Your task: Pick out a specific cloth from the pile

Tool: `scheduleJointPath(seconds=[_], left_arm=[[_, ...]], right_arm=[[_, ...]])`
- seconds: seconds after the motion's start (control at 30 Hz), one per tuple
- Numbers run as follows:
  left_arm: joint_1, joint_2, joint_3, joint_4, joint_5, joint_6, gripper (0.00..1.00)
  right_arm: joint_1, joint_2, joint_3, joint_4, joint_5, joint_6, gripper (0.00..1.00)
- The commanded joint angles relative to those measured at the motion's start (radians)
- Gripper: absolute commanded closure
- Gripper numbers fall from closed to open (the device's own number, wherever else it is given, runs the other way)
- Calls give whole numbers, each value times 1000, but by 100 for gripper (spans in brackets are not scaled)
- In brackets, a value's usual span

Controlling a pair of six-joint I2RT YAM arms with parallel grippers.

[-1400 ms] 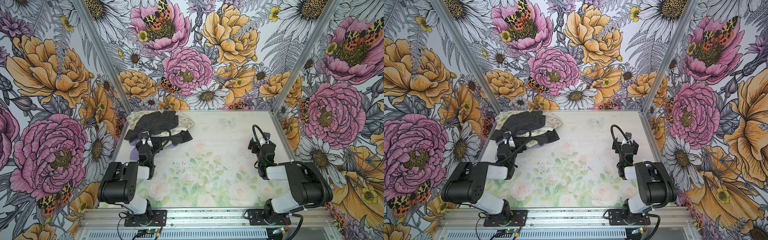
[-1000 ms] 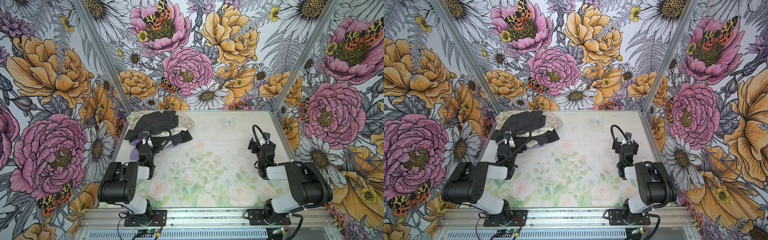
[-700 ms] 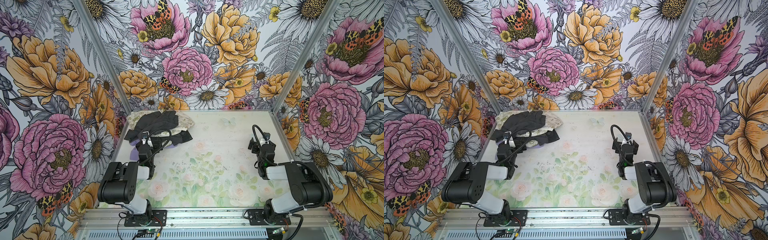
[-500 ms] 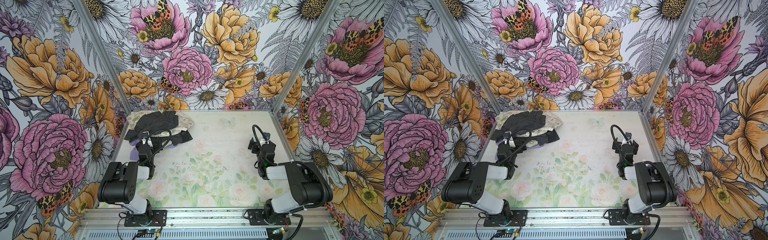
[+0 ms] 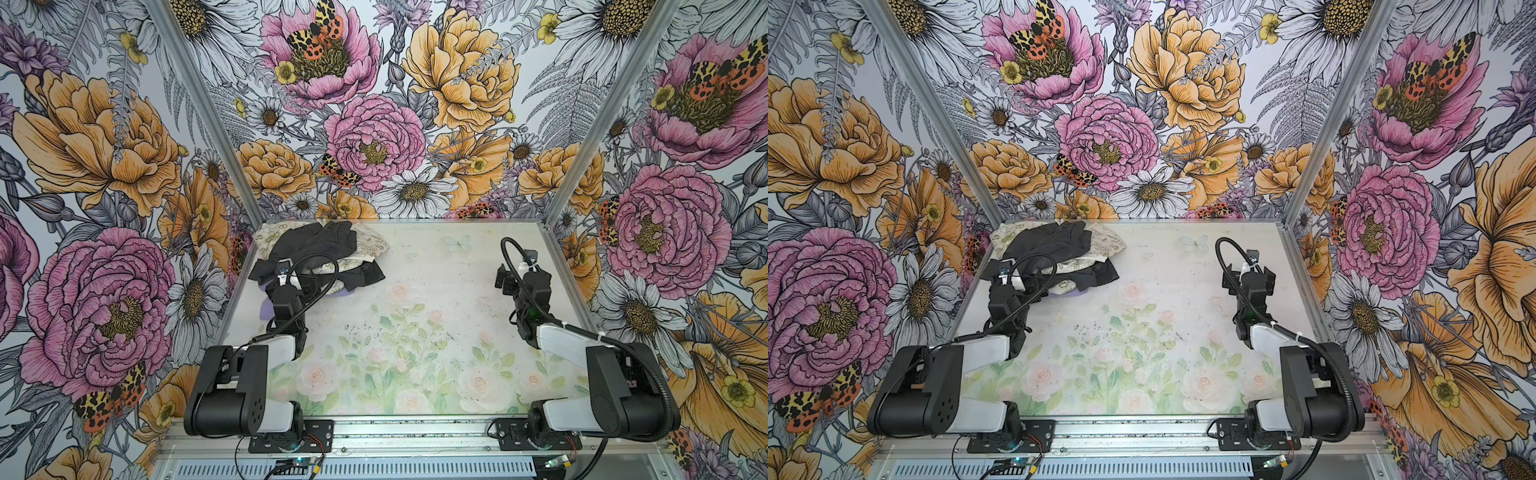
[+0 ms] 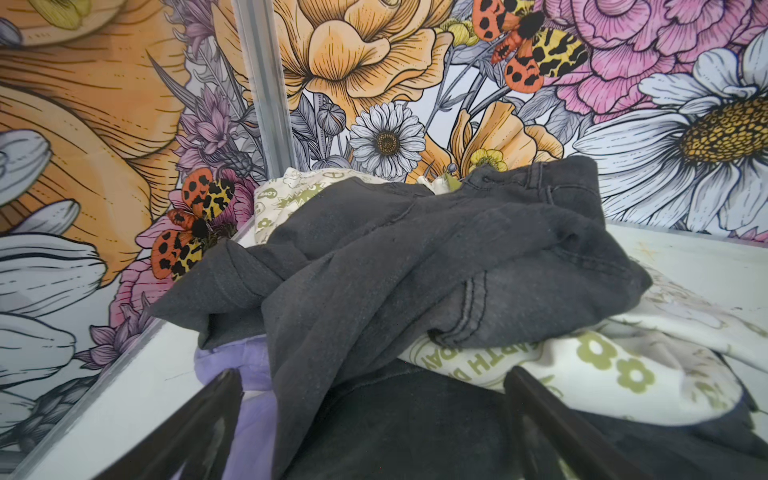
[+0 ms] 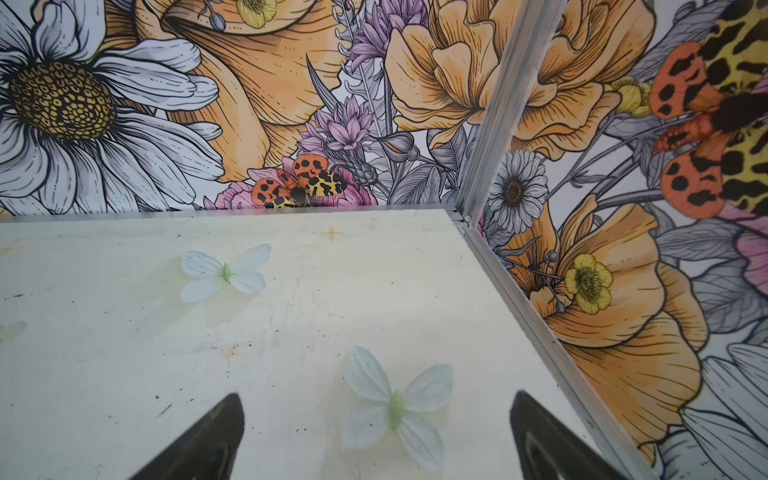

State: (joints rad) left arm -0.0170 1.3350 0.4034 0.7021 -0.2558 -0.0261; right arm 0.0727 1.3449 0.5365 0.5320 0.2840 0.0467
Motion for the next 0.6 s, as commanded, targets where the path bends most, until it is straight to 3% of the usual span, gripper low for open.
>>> scheduleJointPath(seconds=[0.0, 0.13, 0.3, 0.43, 0.57], left_arm=[[-23, -123, 58, -226, -80, -28, 1], [-69, -270, 122, -465, -152, -80, 1], [-84, -395, 284, -872, -237, -267, 1], [-80, -416, 387, -1107, -202, -364, 1], [-3, -417, 434, -1269, -82, -542, 1]], right_arm=[[12, -71, 77, -253, 17, -28, 1], [15, -154, 187, -487, 40, 13, 1], [4, -191, 323, -725, -24, 69, 1], [-29, -195, 364, -829, -82, 114, 1], [-38, -202, 389, -829, -262, 128, 3]])
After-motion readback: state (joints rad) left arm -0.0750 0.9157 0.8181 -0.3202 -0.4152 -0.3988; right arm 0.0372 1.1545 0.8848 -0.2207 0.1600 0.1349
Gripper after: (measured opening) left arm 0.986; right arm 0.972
